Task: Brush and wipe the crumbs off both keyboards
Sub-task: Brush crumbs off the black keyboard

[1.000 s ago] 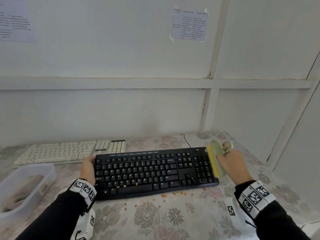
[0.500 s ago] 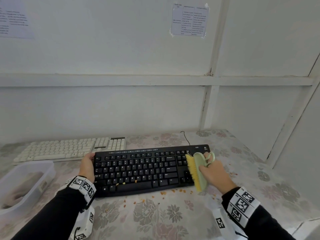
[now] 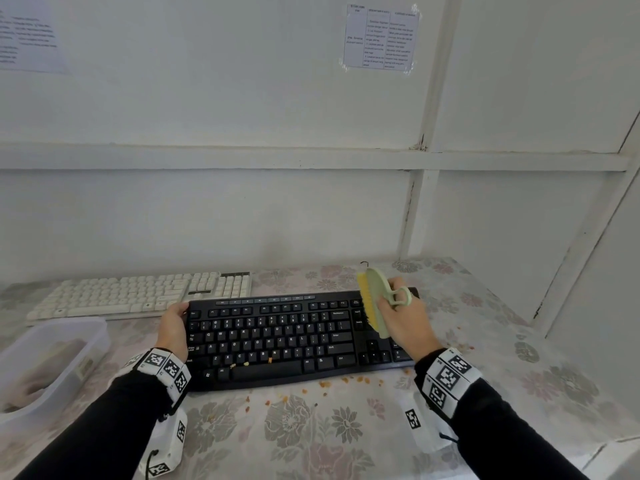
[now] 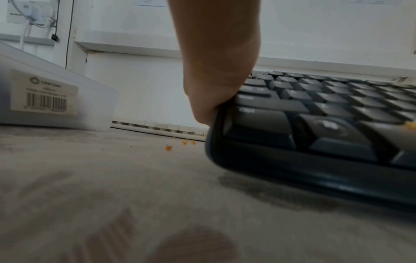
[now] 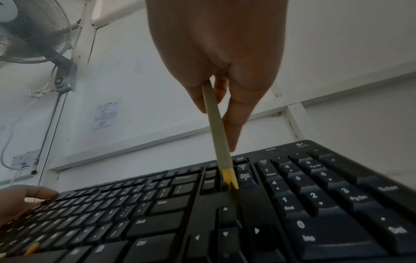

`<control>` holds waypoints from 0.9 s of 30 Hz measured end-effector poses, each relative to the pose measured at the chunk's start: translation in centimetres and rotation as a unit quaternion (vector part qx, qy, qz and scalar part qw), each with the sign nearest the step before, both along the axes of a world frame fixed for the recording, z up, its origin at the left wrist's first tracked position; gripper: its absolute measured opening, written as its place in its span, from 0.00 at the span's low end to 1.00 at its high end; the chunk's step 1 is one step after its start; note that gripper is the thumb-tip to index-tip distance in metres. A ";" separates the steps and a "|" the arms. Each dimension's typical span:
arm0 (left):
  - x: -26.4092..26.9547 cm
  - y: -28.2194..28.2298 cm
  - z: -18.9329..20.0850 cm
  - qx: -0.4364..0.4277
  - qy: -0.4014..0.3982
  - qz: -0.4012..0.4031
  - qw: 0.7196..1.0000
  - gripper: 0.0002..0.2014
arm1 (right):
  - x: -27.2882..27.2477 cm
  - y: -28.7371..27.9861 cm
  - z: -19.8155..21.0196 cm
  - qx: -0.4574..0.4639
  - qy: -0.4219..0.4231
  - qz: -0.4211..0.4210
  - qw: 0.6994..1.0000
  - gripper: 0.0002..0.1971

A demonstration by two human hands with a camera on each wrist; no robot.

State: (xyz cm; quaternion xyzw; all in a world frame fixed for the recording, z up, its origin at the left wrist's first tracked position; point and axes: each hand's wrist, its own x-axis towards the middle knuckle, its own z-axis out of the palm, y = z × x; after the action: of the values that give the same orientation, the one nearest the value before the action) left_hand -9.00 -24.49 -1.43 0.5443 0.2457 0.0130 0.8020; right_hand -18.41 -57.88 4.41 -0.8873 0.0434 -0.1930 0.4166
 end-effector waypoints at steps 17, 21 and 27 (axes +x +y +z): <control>-0.7 -0.6 0.5 -0.010 -0.012 0.016 1.000 0.17 | -0.9 1.0 1.5 0.001 0.043 -0.037 0.998 0.05; -0.7 -0.6 0.5 -0.013 -0.014 0.012 1.000 0.17 | -0.5 2.2 0.8 0.032 0.050 -0.008 0.998 0.03; -0.6 -0.5 0.4 -0.030 -0.013 0.000 0.999 0.17 | -1.4 2.0 0.0 -0.001 0.169 -0.004 0.986 0.08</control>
State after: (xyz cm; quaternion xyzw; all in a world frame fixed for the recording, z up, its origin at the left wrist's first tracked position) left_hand -9.65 -25.04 -1.06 0.5195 0.2356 0.0132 0.8212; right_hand -19.83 -55.90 4.44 -0.9072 0.1170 -0.0418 0.4018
